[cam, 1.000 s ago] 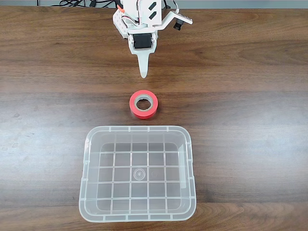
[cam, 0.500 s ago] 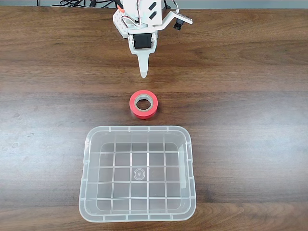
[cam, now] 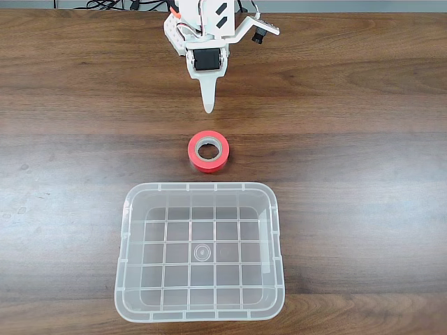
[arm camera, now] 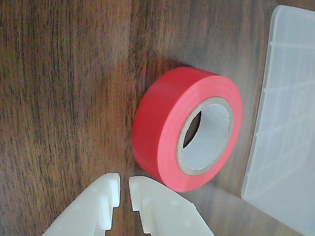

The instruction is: Grab the tape and place it in the box.

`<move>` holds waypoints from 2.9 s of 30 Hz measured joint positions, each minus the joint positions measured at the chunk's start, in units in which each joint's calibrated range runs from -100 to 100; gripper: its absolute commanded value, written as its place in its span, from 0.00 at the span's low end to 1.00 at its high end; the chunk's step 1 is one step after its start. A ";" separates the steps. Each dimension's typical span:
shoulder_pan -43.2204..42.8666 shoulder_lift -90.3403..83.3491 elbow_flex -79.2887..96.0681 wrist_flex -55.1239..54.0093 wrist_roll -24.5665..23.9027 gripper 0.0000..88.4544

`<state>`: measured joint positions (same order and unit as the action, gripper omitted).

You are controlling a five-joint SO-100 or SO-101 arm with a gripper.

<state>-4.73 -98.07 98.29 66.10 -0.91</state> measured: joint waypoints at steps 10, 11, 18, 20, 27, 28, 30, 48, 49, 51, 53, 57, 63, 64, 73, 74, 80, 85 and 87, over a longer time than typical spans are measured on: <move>0.00 0.00 0.00 0.00 0.00 0.01; 0.00 0.00 0.00 0.00 0.00 0.01; 0.00 0.00 -5.23 0.00 0.00 0.01; 0.00 0.00 -7.58 0.00 0.00 0.01; 0.75 0.00 -12.82 0.00 0.00 0.01; 1.58 0.00 -13.27 0.00 0.00 0.01; 3.01 0.00 -14.53 0.00 0.16 0.01; 5.03 44.96 -59.93 10.85 2.35 0.01; 5.03 49.23 -62.45 11.36 2.24 0.01; 5.03 57.93 -66.61 11.69 2.24 0.01; 5.03 64.29 -68.59 11.69 2.30 0.01; 3.76 73.42 -69.58 10.08 2.45 0.02; 2.18 80.37 -65.61 2.88 2.40 0.02; 2.10 80.70 -64.08 1.69 2.40 0.02; 1.80 80.95 -51.62 -7.20 5.17 0.02; 1.80 80.95 -51.35 -7.46 5.27 0.02; 1.80 80.95 -50.99 -7.97 5.48 0.15; 1.73 80.95 -50.81 -7.97 5.48 0.21; 1.73 80.95 -50.63 -7.97 5.48 0.21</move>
<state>-3.01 -17.12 47.65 58.14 4.57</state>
